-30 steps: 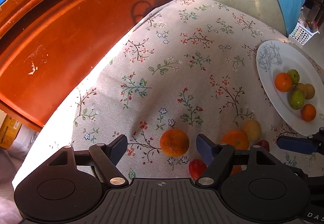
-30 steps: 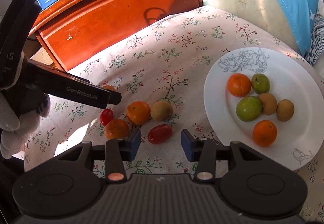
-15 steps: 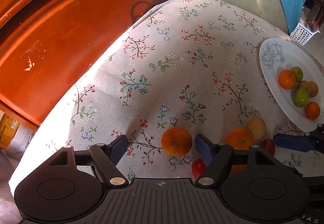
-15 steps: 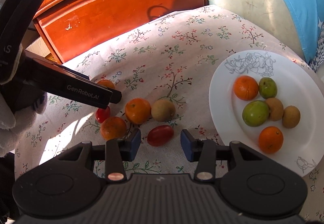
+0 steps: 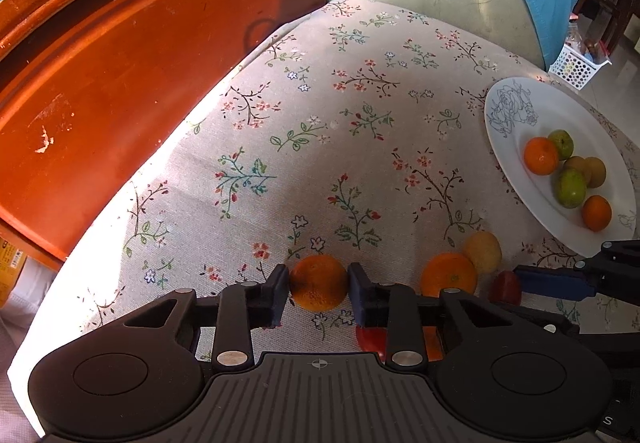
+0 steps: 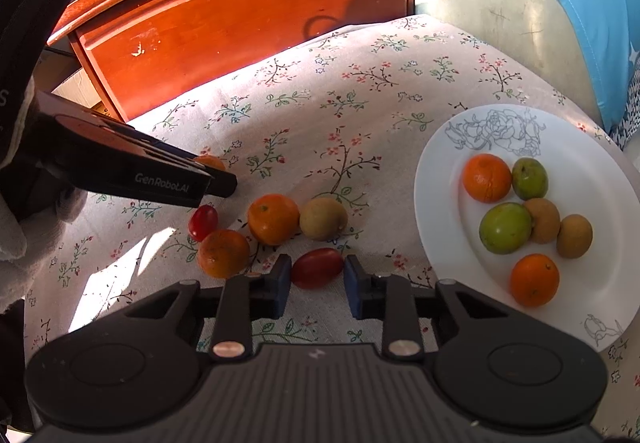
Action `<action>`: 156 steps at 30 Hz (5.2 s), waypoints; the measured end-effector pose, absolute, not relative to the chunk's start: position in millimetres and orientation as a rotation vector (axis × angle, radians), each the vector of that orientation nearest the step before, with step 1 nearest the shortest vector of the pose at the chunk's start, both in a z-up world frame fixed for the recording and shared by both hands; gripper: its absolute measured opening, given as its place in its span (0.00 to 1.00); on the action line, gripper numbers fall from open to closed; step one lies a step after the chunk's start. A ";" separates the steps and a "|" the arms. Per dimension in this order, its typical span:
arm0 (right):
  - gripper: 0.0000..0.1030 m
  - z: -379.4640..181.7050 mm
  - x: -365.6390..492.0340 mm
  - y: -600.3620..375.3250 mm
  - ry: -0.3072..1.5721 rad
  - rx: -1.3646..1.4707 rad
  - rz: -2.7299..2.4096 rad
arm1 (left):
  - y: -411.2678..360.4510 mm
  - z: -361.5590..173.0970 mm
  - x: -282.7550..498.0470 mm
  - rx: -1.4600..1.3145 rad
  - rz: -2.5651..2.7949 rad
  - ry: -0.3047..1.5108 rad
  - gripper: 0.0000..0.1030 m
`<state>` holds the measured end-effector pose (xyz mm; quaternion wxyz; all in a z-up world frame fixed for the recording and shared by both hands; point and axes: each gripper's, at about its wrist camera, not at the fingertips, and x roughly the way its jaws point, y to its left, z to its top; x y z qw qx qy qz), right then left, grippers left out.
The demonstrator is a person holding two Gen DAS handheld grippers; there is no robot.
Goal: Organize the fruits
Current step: 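Grasp a red cherry tomato with the right tool while the left tool grasps an orange, then carry the tomato and orange onto the white plate and open both tools, then withdraw both tools from the plate toward the remaining fruit, then grasp a brown kiwi with the right tool while the left tool grasps an orange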
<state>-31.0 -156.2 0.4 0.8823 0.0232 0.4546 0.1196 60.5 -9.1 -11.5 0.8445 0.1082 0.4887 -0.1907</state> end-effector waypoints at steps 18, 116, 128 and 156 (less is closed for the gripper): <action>0.27 24.6 -28.6 -175.7 0.878 0.131 0.211 | -17.1 19.1 57.5 0.171 -0.421 0.941 0.27; 0.38 45.3 -31.8 -213.8 0.849 0.324 0.123 | -22.8 42.6 26.6 0.134 -0.450 0.926 0.75; 0.38 29.6 -15.8 -194.9 0.908 0.336 0.174 | -23.6 27.0 -5.9 0.252 -0.591 0.901 0.72; 0.34 -1.6 4.3 -184.7 0.992 0.396 0.188 | -36.4 -7.9 -28.7 0.414 -0.691 0.841 0.47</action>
